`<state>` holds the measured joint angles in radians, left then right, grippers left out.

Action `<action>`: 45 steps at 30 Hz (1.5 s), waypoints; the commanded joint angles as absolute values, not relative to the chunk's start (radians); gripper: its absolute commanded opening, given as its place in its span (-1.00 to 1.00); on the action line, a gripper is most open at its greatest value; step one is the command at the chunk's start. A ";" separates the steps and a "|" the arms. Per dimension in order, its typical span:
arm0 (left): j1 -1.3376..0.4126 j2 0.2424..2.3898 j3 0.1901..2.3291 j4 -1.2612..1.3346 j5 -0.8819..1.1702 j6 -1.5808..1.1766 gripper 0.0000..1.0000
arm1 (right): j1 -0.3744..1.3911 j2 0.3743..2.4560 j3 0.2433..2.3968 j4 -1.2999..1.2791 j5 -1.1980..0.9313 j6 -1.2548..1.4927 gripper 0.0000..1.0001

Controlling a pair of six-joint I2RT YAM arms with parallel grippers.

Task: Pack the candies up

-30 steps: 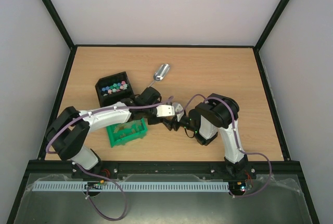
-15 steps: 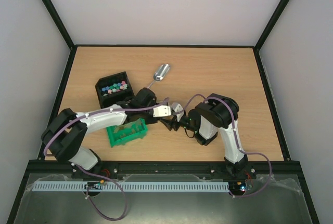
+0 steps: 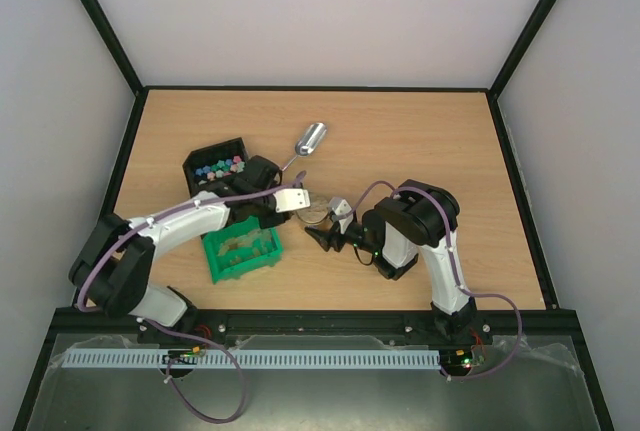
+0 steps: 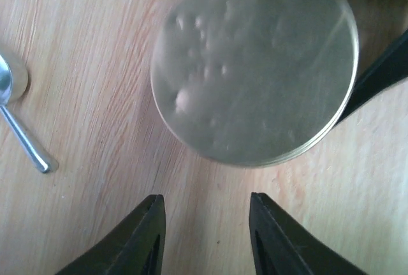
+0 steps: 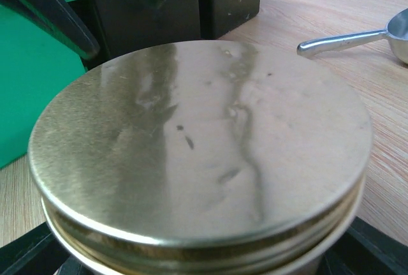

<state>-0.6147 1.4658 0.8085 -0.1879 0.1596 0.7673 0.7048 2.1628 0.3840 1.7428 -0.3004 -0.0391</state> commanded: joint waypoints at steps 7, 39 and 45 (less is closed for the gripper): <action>-0.718 1.489 0.976 -0.291 0.317 0.619 -0.01 | 0.721 2.244 0.338 1.899 -0.364 0.047 -0.16; -0.607 1.519 0.813 -0.148 0.142 0.786 -0.38 | 0.721 2.244 0.337 1.899 -0.369 0.049 -0.23; -0.584 1.523 0.814 -0.144 0.107 0.816 -0.39 | 0.721 2.243 0.335 1.898 -0.361 0.049 -0.24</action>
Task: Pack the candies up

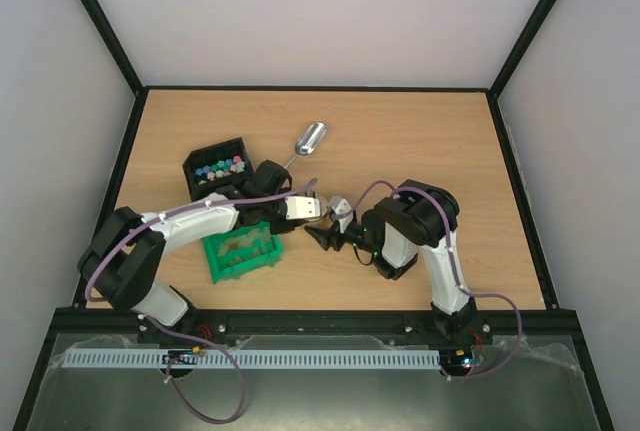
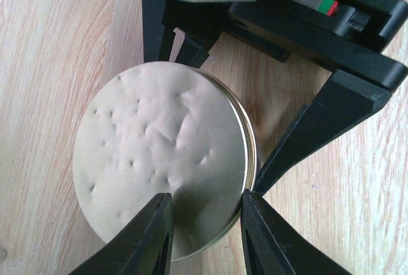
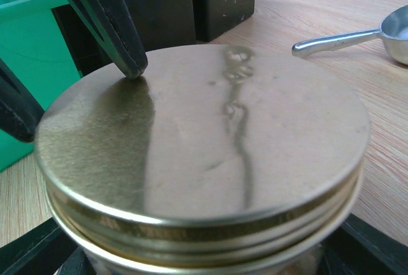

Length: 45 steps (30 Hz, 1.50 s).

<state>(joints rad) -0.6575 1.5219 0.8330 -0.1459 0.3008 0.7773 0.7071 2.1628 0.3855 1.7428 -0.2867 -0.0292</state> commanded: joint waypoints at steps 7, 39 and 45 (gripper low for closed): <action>-0.559 1.526 0.836 -0.153 0.102 0.837 -0.39 | 0.721 2.247 0.340 1.896 -0.344 0.055 -0.24; -0.733 1.576 0.821 -0.043 0.138 0.756 -0.22 | 0.720 2.250 0.351 1.880 -0.278 0.089 -0.24; -0.666 1.534 0.772 -0.062 0.140 0.777 -0.42 | 0.720 2.253 0.349 1.893 -0.282 0.091 -0.25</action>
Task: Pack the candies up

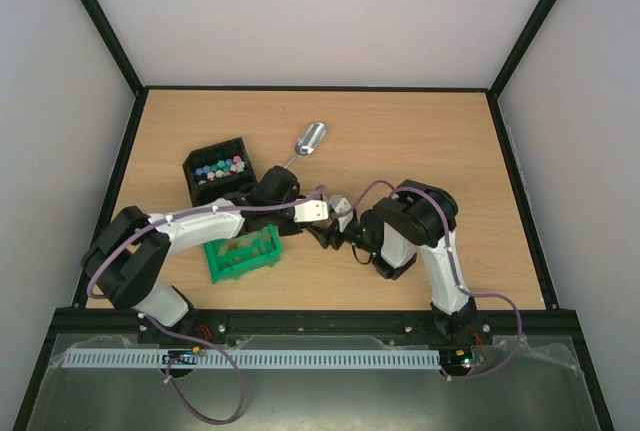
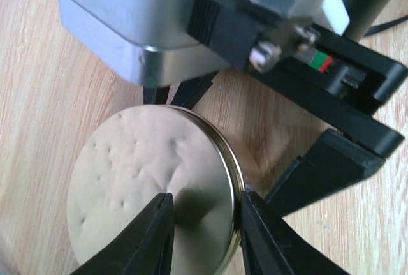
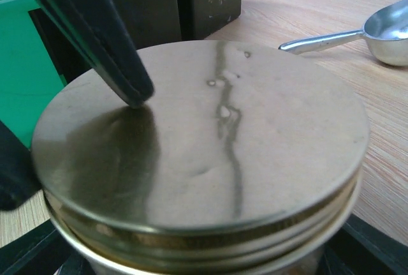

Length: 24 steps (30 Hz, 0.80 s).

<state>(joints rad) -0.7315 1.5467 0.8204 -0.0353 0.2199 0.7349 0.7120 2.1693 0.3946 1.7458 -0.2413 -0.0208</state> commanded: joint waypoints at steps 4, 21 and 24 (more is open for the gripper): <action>-0.626 1.514 0.766 -0.079 0.153 0.787 -0.55 | 0.720 2.253 0.348 1.893 -0.283 0.093 -0.28; -0.601 1.454 0.860 -0.206 0.274 0.739 -0.38 | 0.720 2.256 0.353 1.882 -0.270 0.090 -0.30; -0.652 1.469 0.888 -0.216 0.281 0.712 -0.22 | 0.720 2.256 0.355 1.882 -0.268 0.092 -0.30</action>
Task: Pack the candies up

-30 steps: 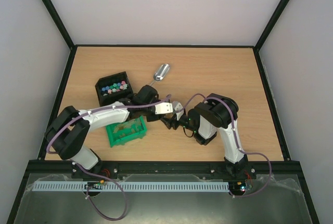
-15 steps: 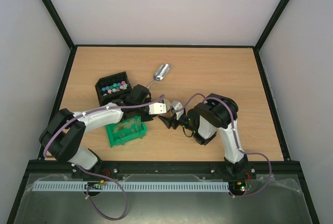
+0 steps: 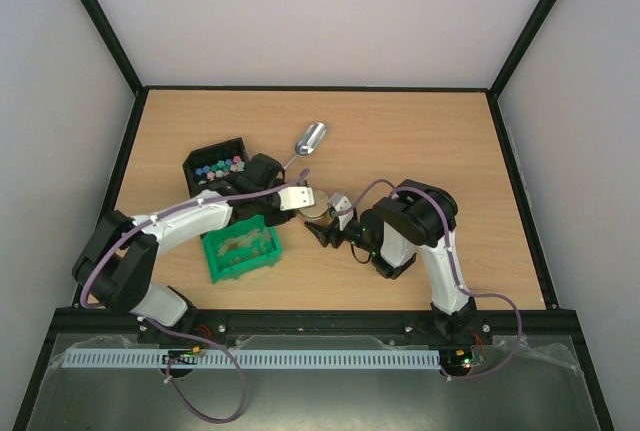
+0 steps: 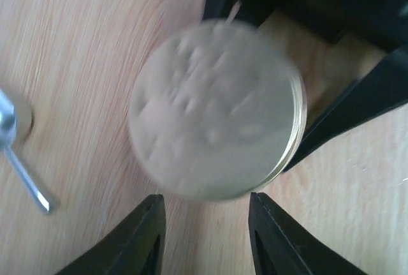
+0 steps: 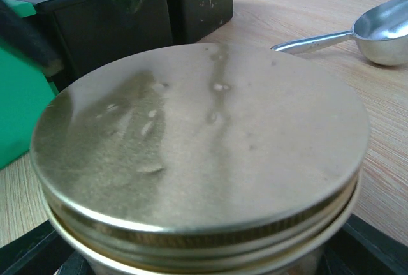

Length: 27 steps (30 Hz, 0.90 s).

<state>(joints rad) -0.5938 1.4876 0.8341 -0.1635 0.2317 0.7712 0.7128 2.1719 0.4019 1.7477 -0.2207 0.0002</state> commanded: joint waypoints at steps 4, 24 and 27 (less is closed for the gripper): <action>-0.692 1.498 0.899 -0.181 0.276 0.693 -0.12 | 0.721 2.258 0.354 1.882 -0.269 0.095 -0.30; -0.666 1.535 0.766 -0.069 0.123 0.779 -0.48 | 0.723 2.260 0.347 1.899 -0.312 0.079 -0.31; -0.633 1.526 0.762 -0.084 0.113 0.806 -0.49 | 0.723 2.259 0.346 1.898 -0.311 0.079 -0.31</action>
